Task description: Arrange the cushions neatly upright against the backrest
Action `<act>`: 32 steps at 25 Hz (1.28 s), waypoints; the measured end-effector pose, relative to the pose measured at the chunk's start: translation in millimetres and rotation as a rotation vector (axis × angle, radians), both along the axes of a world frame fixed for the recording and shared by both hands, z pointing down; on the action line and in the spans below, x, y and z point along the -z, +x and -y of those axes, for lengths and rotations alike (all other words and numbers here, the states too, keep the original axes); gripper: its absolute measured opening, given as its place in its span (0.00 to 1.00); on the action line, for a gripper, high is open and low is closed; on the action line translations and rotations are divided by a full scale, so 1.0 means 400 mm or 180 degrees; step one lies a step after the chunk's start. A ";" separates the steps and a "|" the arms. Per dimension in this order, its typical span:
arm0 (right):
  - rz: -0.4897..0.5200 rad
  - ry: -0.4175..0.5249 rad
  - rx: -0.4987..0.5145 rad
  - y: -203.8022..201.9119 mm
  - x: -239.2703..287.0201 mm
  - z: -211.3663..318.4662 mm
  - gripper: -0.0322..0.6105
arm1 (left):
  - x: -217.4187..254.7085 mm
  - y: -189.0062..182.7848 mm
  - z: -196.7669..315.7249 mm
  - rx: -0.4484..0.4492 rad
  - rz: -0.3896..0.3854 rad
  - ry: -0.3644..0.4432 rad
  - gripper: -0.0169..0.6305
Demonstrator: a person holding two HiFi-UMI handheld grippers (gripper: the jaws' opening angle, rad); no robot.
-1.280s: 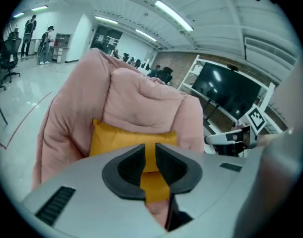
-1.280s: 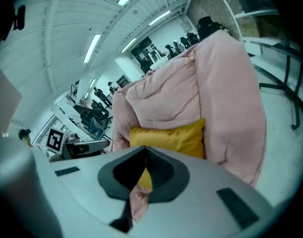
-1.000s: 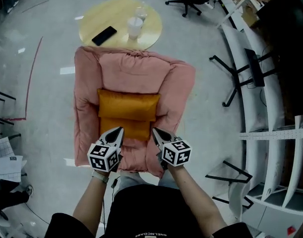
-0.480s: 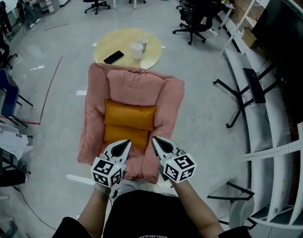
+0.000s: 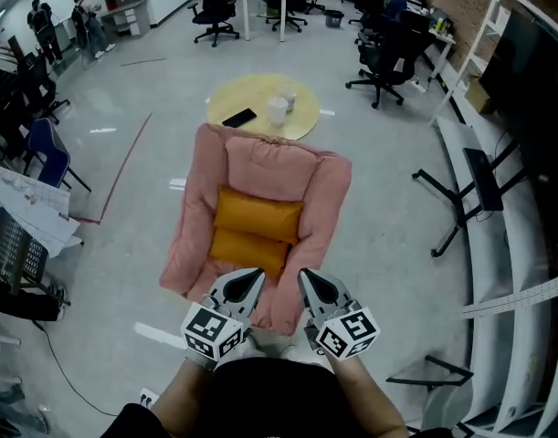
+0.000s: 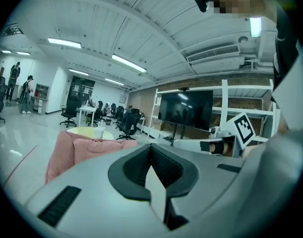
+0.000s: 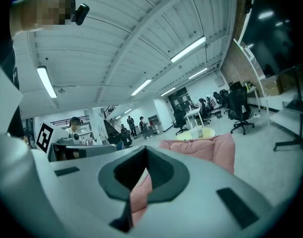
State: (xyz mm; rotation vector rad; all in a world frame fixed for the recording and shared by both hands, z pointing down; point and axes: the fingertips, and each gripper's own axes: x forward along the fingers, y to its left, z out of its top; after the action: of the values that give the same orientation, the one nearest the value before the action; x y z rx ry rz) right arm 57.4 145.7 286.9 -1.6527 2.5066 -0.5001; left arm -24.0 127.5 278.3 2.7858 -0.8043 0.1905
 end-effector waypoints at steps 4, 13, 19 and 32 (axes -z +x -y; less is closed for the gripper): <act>-0.0206 0.0141 -0.0045 -0.010 0.035 -0.015 0.06 | 0.024 -0.004 -0.024 -0.0073 -0.0036 -0.0003 0.05; -0.0320 0.0324 0.0037 -0.050 0.084 -0.012 0.06 | 0.053 -0.016 -0.038 -0.0184 -0.0086 0.0161 0.05; -0.0347 0.0316 0.0050 -0.050 0.091 -0.008 0.06 | 0.064 -0.006 -0.033 -0.0193 -0.0066 0.0184 0.05; -0.0345 0.0253 -0.0022 -0.034 0.074 0.008 0.06 | 0.048 -0.022 -0.004 -0.0137 -0.0032 0.0120 0.05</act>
State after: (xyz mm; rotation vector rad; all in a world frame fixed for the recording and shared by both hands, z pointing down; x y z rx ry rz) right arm 44.0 142.5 257.3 -1.7023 2.5583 -0.3135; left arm -32.8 129.1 259.2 2.8387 -0.7538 0.1705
